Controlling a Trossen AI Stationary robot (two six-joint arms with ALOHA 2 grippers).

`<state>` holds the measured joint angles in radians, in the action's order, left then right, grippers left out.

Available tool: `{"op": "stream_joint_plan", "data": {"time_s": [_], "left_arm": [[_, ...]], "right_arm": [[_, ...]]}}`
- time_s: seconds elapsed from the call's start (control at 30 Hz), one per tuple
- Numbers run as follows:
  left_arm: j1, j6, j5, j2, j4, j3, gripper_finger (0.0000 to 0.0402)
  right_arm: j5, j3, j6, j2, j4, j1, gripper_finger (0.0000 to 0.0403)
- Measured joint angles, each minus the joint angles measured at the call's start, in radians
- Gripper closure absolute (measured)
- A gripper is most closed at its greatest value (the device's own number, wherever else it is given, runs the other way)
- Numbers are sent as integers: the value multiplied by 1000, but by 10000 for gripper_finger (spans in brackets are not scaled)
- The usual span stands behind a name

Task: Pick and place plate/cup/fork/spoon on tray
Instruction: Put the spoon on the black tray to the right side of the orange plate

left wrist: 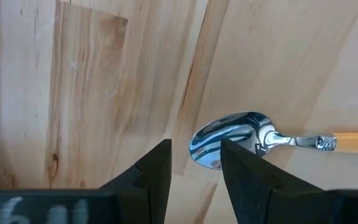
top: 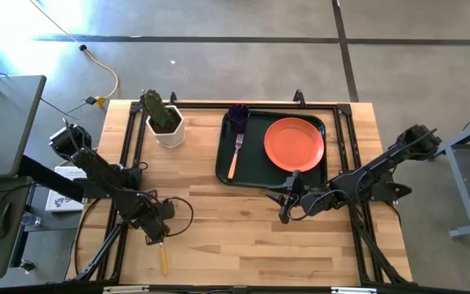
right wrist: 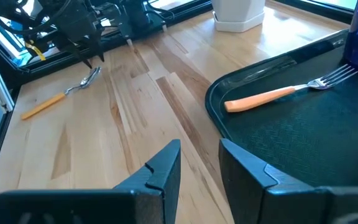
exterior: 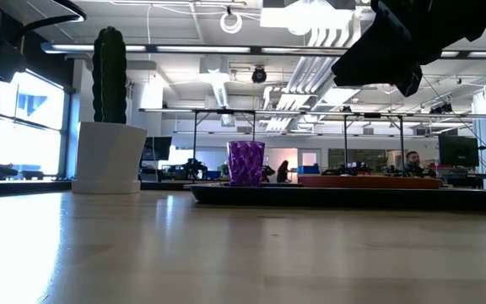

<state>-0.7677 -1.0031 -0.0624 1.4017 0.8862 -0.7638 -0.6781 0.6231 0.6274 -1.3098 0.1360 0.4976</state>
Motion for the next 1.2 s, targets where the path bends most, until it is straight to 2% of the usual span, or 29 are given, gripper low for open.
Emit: {"op": "stream_joint_plan", "data": {"time_s": [0.27,0.43,0.57,0.77,0.97,1.03,1.2], "left_arm": [[1,-40,45,1,-47,96,273],[0,38,62,1,-181,109,278],[0,74,78,1,-271,109,297],[6,86,91,1,-281,109,333],[36,101,227,0,-388,132,389],[51,111,263,0,-441,150,394],[84,161,268,0,-474,162,395]], "right_arm": [[3,0,-7,0,-2,0,301],[2,0,-7,0,-2,0,301],[0,0,-5,0,-2,0,301],[2,0,0,0,3,0,301],[1,0,-3,0,3,0,301],[1,0,-5,0,3,0,301],[1,0,-7,0,3,0,301]]}}
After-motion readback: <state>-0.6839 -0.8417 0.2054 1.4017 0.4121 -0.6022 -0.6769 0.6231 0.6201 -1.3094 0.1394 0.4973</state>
